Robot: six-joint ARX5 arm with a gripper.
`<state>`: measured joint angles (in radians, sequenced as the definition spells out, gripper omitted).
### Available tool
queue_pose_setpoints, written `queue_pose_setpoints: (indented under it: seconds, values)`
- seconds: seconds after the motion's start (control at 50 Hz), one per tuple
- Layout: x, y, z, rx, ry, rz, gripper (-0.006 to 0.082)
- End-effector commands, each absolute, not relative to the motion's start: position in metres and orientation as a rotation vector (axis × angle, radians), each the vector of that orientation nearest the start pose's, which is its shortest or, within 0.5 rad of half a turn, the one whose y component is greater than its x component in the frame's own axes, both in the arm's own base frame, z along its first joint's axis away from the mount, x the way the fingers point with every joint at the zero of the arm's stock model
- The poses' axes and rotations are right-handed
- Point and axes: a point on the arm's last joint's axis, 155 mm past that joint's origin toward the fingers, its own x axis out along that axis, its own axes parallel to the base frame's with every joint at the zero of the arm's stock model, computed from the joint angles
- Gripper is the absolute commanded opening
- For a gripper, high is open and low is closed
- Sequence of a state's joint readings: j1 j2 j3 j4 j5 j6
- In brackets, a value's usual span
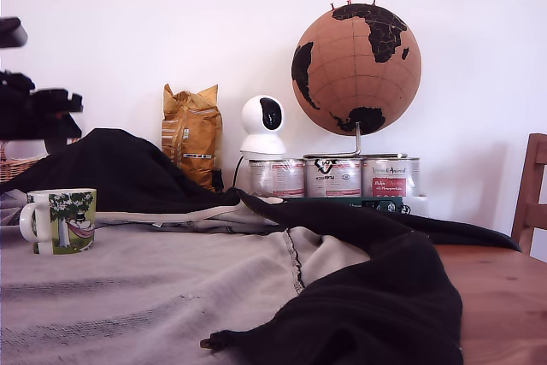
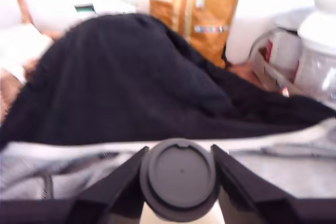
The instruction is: Pick the grey coffee capsule and place it inside the green coffee cup
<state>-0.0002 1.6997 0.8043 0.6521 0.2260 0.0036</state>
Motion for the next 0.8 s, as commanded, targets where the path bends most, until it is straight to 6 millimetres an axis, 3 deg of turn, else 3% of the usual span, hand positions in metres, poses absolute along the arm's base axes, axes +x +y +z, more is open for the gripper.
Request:
queue_pose_setpoints:
  seconds: [0.0,0.4,0.5,0.64,0.78]
  values:
    - [0.495,-0.046,0.136,-0.022,0.276,-0.238,0.0598]
    - [0.498,-0.049,0.153,-0.024,0.266,-0.254,0.0562]
    - [0.492,-0.051,0.166,-0.025,0.265,-0.262,0.0414]
    - [0.475,-0.052,0.189,-0.028,0.276,-0.271,-0.0039]
    - [0.453,-0.052,0.215,-0.039,0.281,-0.269,-0.0018]
